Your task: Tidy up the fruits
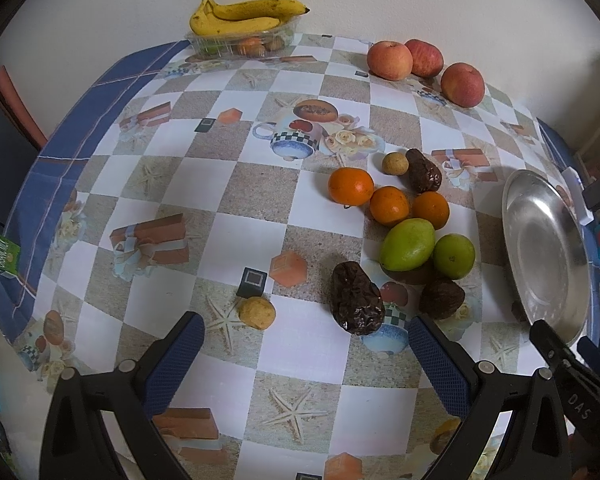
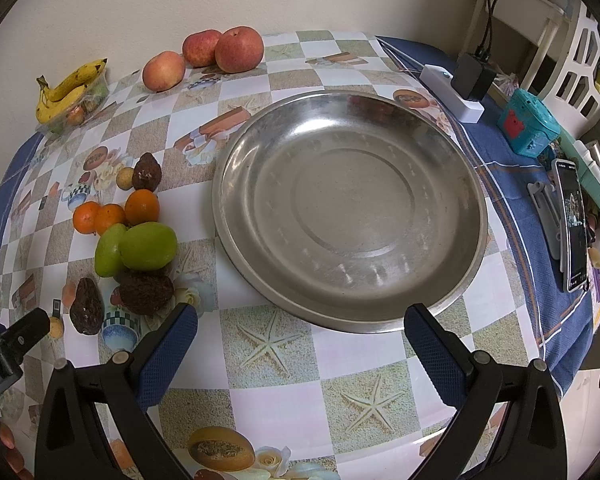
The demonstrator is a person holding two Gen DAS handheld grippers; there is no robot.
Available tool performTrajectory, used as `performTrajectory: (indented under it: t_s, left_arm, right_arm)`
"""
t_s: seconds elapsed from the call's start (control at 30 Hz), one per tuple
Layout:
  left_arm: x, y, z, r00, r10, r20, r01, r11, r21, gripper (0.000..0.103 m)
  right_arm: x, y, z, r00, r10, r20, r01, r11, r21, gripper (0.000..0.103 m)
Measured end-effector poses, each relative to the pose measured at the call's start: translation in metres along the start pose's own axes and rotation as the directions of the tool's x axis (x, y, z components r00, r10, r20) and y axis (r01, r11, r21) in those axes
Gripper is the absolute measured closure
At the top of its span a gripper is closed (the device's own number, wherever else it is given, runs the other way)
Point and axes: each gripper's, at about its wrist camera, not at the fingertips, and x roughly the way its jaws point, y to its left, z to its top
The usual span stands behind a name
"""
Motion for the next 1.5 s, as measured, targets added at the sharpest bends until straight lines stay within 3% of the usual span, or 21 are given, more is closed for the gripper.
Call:
performTrajectory:
  t_s: [0.17, 0.3, 0.57, 0.7, 0.77, 0.9, 1.03, 1.17, 1.23, 1.37, 1.5]
  left_arm:
    - [-0.004, 0.01, 0.003, 0.999, -0.031, 0.017, 0.031, 0.998, -0.046, 0.0]
    - [-0.011, 0.018, 0.007, 0.998, -0.013, 0.054, 0.016, 0.998, -0.057, 0.0]
    - [-0.011, 0.063, 0.018, 0.996, -0.045, 0.077, 0.056, 0.988, -0.147, 0.0]
    - [-0.011, 0.074, 0.022, 0.991, -0.08, 0.109, 0.095, 0.987, -0.132, 0.0]
    - [-0.01, 0.075, 0.023, 0.989, -0.076, 0.124, 0.089, 0.991, -0.101, 0.0]
    - [0.002, 0.078, 0.022, 0.994, -0.089, 0.064, 0.092, 0.994, -0.051, 0.0]
    - [0.015, 0.084, 0.018, 0.995, -0.101, 0.021, 0.102, 0.992, -0.081, 0.013]
    - [0.029, 0.08, 0.012, 0.992, -0.12, -0.032, 0.118, 0.992, -0.053, 0.018]
    - [0.039, 0.078, 0.008, 0.989, -0.13, -0.066, 0.127, 0.991, -0.047, 0.026]
    - [0.049, 0.076, 0.004, 0.981, -0.166, -0.103, 0.162, 0.986, -0.047, 0.031]
    - [0.055, 0.07, 0.002, 0.972, -0.198, -0.125, 0.195, 0.98, -0.038, 0.052]
  right_arm:
    - [-0.002, 0.002, 0.001, 1.0, 0.012, 0.008, -0.012, 1.0, -0.006, 0.0]
    - [-0.007, 0.012, 0.004, 0.998, 0.053, 0.019, -0.052, 0.998, -0.03, 0.0]
    - [-0.026, 0.052, 0.011, 0.988, 0.141, 0.064, -0.133, 0.985, -0.109, 0.0]
    - [-0.025, 0.074, 0.016, 0.984, 0.176, 0.041, -0.169, 0.976, -0.135, 0.001]
    - [-0.023, 0.081, 0.017, 0.98, 0.198, 0.025, -0.193, 0.972, -0.133, 0.004]
    - [-0.018, 0.099, 0.02, 0.971, 0.24, -0.009, -0.239, 0.962, -0.132, 0.028]
    - [-0.008, 0.119, 0.019, 0.96, 0.273, -0.06, -0.279, 0.949, -0.146, 0.037]
    - [0.011, 0.137, 0.017, 0.949, 0.286, -0.13, -0.304, 0.942, -0.142, 0.043]
    - [0.019, 0.144, 0.014, 0.943, 0.292, -0.162, -0.315, 0.938, -0.144, 0.056]
    - [0.036, 0.151, 0.01, 0.936, 0.28, -0.214, -0.312, 0.94, -0.138, 0.057]
    - [0.047, 0.154, 0.007, 0.913, 0.315, -0.258, -0.352, 0.929, -0.111, 0.057]
